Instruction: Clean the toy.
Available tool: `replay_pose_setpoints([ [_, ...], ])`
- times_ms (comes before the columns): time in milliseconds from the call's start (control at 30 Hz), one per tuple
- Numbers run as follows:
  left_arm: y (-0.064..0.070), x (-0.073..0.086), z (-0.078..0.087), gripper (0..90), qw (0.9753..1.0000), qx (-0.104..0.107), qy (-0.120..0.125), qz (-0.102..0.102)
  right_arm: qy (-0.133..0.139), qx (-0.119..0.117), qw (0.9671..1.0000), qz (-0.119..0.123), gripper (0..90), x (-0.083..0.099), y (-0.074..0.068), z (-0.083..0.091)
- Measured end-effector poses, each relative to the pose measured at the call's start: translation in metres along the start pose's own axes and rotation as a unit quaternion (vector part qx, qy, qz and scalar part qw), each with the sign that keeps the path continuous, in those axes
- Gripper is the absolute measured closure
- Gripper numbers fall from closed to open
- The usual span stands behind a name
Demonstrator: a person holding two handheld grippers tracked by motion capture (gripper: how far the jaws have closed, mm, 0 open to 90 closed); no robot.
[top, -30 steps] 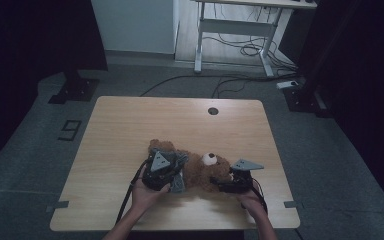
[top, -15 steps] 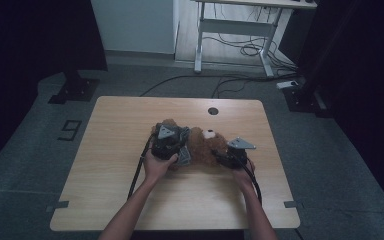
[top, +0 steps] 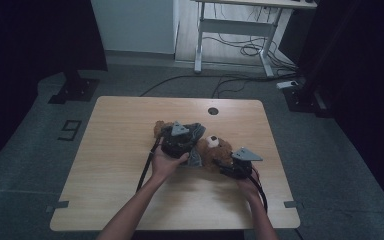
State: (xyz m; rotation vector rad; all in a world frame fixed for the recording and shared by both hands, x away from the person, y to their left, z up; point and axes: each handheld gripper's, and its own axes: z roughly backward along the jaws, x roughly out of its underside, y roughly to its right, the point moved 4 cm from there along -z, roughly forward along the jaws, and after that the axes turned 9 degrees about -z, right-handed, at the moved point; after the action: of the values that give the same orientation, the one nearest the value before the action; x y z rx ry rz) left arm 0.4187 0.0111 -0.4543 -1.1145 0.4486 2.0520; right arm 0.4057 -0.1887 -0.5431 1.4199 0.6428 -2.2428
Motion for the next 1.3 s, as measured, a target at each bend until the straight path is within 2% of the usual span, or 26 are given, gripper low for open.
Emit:
replay_pose_setpoints([
  [100,0.002,0.013,-0.013,79.6,0.9994,-0.002,-0.036,0.000,0.004,-0.003,1.0000,0.004,39.5,0.008,-0.002,0.005],
  [200,-0.002,0.027,-0.012,80.5,0.9990,-0.006,-0.043,0.009,0.004,-0.007,0.9999,0.012,39.6,0.014,-0.003,0.008],
  [267,-0.004,0.034,0.001,81.0,0.9988,-0.024,-0.043,0.004,0.001,-0.009,0.9997,0.023,39.7,0.015,-0.005,0.010],
  [300,-0.004,0.034,0.001,81.0,0.9988,-0.024,-0.043,0.004,0.001,-0.009,0.9997,0.023,39.7,0.015,-0.005,0.010],
  [367,-0.007,0.037,0.011,81.0,0.9983,-0.043,-0.040,0.000,0.003,-0.008,0.9996,0.025,39.9,0.016,-0.005,0.011],
  [433,-0.014,0.040,0.021,81.0,0.9972,-0.061,-0.044,-0.003,0.001,-0.011,0.9997,0.023,40.0,0.018,-0.004,0.012],
  [533,-0.034,0.054,0.035,80.8,0.9945,-0.079,-0.069,0.001,-0.002,-0.014,0.9995,0.028,40.0,0.018,-0.005,0.016],
  [633,-0.049,0.072,0.042,80.6,0.9940,-0.065,-0.082,0.030,0.000,-0.019,0.9993,0.031,40.0,0.020,-0.005,0.018],
  [700,-0.053,0.083,0.044,80.5,0.9934,-0.062,-0.088,0.040,0.000,-0.022,0.9992,0.034,39.9,0.020,-0.005,0.018],
  [800,-0.057,0.090,0.048,80.4,0.9936,-0.057,-0.081,0.053,0.000,-0.024,0.9992,0.033,39.9,0.021,-0.004,0.018],
  [867,-0.056,0.087,0.051,80.2,0.9946,-0.053,-0.069,0.056,0.002,-0.024,0.9993,0.029,39.9,0.020,-0.004,0.017],
  [967,-0.050,0.068,0.056,79.9,0.9966,-0.043,-0.046,0.054,0.007,-0.027,0.9993,0.024,40.3,0.018,-0.005,0.015],
  [1000,-0.044,0.055,0.056,79.8,0.9978,-0.035,-0.035,0.043,0.009,-0.028,0.9993,0.022,40.3,0.018,-0.005,0.014],
  [1033,-0.044,0.055,0.056,79.6,0.9978,-0.035,-0.035,0.043,0.010,-0.030,0.9993,0.022,40.4,0.018,-0.004,0.014],
  [1067,-0.039,0.045,0.054,79.6,0.9985,-0.029,-0.030,0.034,0.010,-0.030,0.9993,0.022,40.4,0.018,-0.004,0.014],
  [1133,-0.032,0.032,0.046,79.6,0.9991,-0.017,-0.028,0.026,0.012,-0.034,0.9990,0.027,40.5,0.018,-0.005,0.014],
  [1233,-0.021,0.015,0.024,79.6,0.9991,0.001,-0.040,0.015,0.015,-0.039,0.9983,0.039,40.7,0.019,-0.007,0.015],
  [1300,-0.016,0.010,0.004,79.5,0.9981,0.002,-0.062,0.008,0.017,-0.039,0.9979,0.049,40.6,0.020,-0.009,0.015],
])
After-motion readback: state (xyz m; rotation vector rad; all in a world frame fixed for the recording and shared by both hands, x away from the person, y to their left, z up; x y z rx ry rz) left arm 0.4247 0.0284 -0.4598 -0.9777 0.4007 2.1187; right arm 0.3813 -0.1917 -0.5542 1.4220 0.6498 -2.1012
